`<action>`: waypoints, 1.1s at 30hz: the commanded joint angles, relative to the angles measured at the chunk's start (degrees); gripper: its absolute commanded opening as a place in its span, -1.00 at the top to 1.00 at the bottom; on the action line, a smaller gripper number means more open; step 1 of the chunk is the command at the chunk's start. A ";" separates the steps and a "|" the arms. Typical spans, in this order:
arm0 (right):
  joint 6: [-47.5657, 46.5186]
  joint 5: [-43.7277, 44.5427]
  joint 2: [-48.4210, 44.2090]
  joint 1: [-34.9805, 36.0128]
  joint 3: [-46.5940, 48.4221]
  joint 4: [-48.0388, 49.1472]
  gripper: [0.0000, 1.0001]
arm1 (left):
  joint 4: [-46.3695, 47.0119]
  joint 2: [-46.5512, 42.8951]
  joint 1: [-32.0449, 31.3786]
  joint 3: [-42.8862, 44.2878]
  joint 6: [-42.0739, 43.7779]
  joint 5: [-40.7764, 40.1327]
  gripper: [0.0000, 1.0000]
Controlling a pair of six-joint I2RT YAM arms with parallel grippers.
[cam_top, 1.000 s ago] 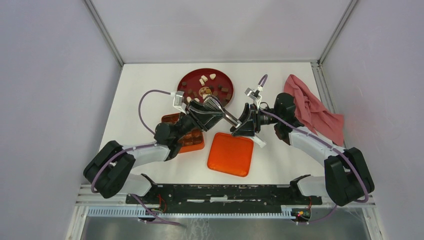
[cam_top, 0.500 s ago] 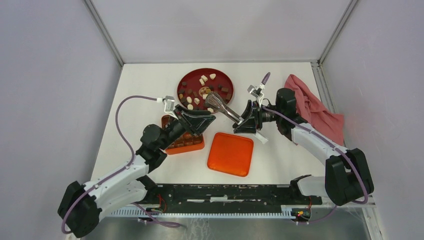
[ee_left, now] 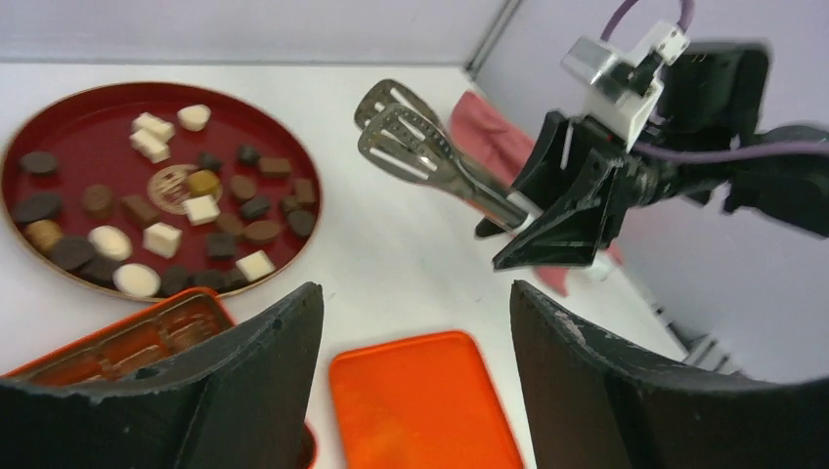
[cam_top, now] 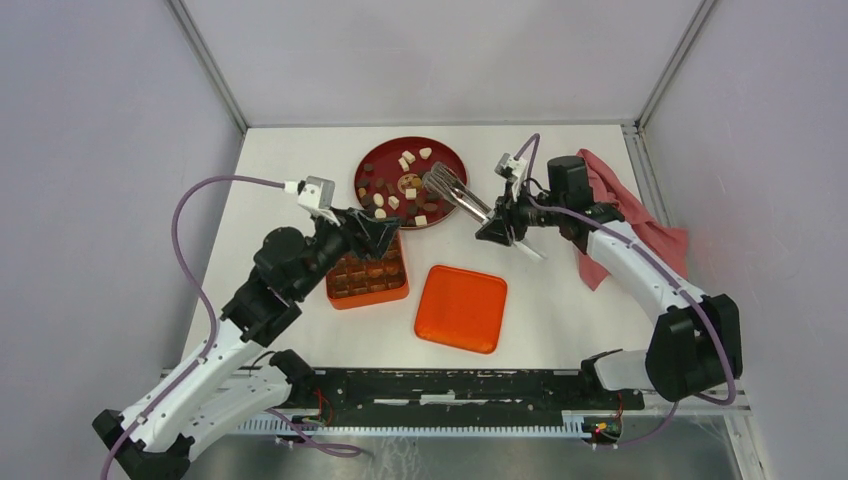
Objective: Pack the chocolate
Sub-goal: Pick up the fake chocolate from the plate.
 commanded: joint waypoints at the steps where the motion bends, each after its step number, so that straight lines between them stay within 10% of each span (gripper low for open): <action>1: -11.31 15.84 4.09 0.66 8.43 -9.85 0.06 | -13.98 5.03 -0.05 8.50 11.15 -5.18 -0.52; 14: -18.76 35.26 24.94 4.98 32.99 -24.48 0.06 | -16.18 5.51 0.61 5.29 19.95 -12.72 -0.52; 33: -21.05 38.15 40.42 6.26 43.82 -32.44 0.13 | -19.12 3.08 0.84 3.88 22.35 -14.13 -0.51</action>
